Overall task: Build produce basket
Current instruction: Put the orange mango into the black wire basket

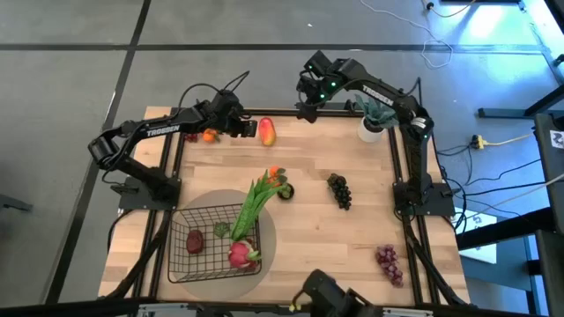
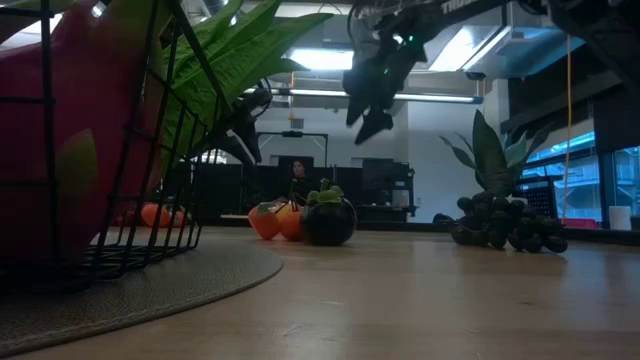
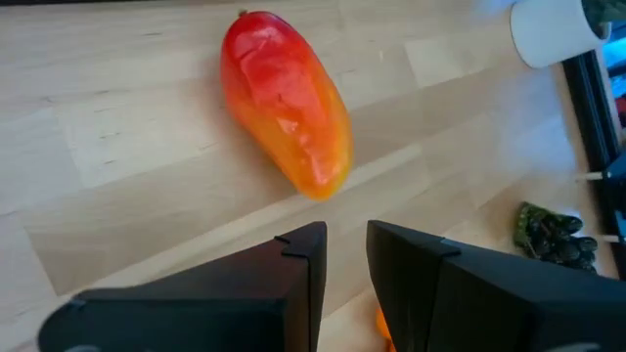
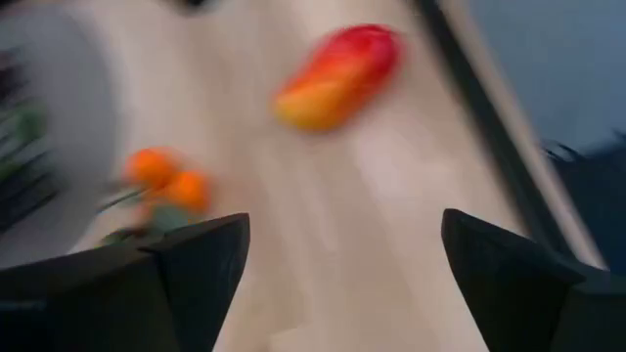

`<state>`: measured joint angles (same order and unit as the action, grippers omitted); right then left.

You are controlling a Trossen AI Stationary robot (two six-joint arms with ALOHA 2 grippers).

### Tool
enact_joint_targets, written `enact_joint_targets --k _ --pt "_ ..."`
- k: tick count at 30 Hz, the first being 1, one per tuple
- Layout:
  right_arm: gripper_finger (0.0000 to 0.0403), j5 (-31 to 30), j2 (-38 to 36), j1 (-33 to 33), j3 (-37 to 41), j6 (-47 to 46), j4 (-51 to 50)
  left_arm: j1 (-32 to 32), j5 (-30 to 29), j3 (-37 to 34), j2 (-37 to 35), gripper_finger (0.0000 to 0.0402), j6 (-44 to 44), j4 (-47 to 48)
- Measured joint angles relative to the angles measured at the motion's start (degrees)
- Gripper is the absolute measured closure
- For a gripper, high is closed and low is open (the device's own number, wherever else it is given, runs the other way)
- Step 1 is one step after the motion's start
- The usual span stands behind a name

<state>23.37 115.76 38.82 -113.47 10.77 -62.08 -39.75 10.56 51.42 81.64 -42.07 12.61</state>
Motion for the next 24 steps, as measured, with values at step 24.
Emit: enact_joint_targets --k 24 --pt "0.0079 21.5 -24.1 -0.1 20.0 18.3 8.3 0.5 -1.2 0.0 1.5 0.0335 -10.4 -12.2"
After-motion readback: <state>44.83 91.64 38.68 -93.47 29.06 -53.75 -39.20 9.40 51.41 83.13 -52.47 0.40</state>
